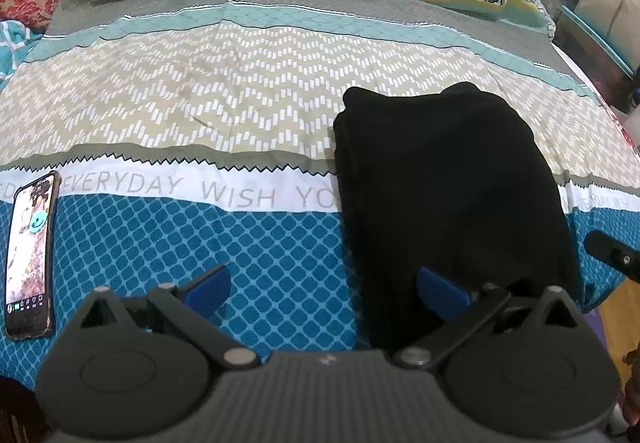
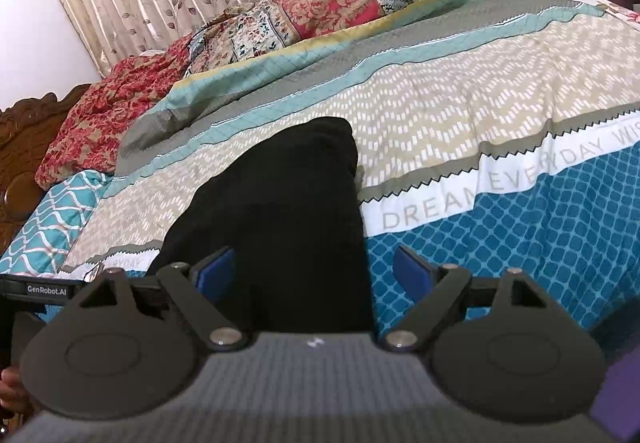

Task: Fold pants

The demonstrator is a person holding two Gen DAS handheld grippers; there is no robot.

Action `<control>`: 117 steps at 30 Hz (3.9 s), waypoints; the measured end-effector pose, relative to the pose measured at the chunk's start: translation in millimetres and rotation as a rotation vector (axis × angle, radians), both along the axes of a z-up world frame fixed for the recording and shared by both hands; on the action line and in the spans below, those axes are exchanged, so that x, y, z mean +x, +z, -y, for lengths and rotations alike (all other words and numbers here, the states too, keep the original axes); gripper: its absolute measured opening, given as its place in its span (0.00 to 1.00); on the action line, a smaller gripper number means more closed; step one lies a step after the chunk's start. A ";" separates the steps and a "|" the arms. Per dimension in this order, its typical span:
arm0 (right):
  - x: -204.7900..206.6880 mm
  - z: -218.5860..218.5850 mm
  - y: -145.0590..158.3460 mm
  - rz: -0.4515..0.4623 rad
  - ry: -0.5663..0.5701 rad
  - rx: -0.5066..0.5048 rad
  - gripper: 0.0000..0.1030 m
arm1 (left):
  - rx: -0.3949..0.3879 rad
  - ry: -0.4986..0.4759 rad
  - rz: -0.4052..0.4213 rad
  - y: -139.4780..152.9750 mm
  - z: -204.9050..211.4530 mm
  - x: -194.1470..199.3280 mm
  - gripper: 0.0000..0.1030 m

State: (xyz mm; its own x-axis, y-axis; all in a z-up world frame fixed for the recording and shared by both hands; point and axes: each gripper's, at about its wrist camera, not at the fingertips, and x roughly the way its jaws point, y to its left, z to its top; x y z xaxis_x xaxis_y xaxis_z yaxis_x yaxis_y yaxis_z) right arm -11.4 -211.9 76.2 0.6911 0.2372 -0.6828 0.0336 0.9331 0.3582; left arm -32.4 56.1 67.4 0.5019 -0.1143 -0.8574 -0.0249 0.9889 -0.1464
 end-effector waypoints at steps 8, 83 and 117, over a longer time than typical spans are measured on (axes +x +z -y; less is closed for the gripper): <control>1.7 8.2 -4.7 -0.020 -0.025 0.028 0.85 | -0.013 -0.004 -0.012 -1.7 2.0 4.1 1.00; 208.1 20.2 -69.7 0.144 -0.054 -0.001 0.88 | 0.168 0.083 0.218 -8.1 76.2 258.9 0.93; -6.4 -51.6 -0.4 0.070 0.025 -0.116 0.90 | 0.175 0.067 0.160 17.0 82.2 4.7 1.00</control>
